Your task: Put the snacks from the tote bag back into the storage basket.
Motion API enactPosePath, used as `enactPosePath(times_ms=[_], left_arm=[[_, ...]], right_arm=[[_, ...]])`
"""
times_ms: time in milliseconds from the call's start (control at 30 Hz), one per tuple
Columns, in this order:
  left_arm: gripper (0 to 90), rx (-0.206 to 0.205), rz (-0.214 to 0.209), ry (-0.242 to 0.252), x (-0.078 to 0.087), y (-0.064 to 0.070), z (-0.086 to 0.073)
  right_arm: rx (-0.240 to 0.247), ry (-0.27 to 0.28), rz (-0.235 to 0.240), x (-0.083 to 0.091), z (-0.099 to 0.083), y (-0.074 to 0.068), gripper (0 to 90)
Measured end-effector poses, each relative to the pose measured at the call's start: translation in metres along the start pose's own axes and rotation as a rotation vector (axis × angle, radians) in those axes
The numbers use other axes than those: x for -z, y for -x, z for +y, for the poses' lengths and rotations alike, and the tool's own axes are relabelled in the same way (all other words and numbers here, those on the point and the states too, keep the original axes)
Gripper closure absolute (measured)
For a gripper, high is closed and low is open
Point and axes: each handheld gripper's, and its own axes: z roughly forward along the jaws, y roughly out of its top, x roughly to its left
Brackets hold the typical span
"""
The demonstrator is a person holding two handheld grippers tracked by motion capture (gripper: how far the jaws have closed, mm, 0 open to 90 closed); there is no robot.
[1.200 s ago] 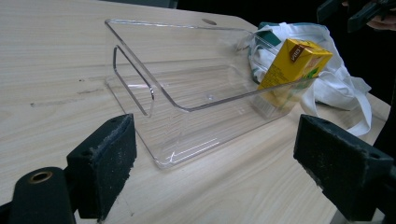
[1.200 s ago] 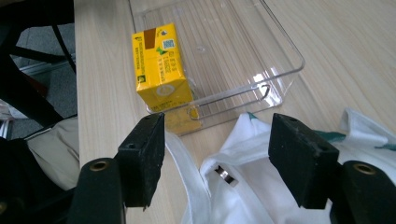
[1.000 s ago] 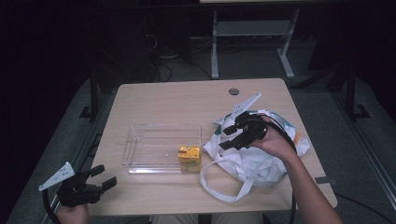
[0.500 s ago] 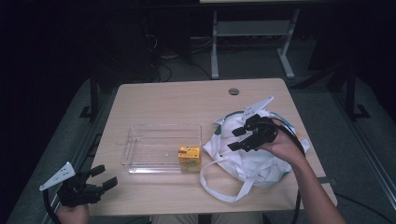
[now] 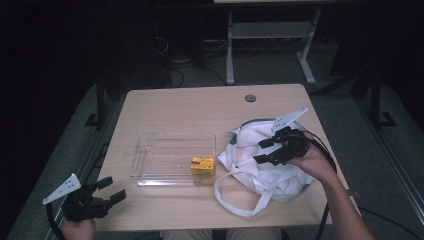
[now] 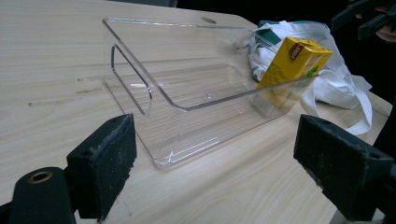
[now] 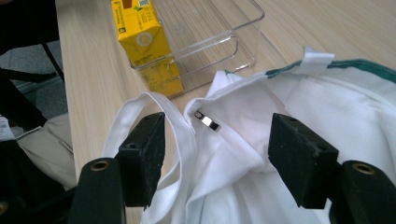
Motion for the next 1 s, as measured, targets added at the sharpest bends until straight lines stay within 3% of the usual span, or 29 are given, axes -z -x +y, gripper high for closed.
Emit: enactPosePath(times_ms=[1000], left_arm=[[12.6,-0.009,-0.006,-0.002,-0.001,0.001,0.000]], right_arm=[[-0.084,0.020,-0.047,0.020,-0.058,0.000,36.1]])
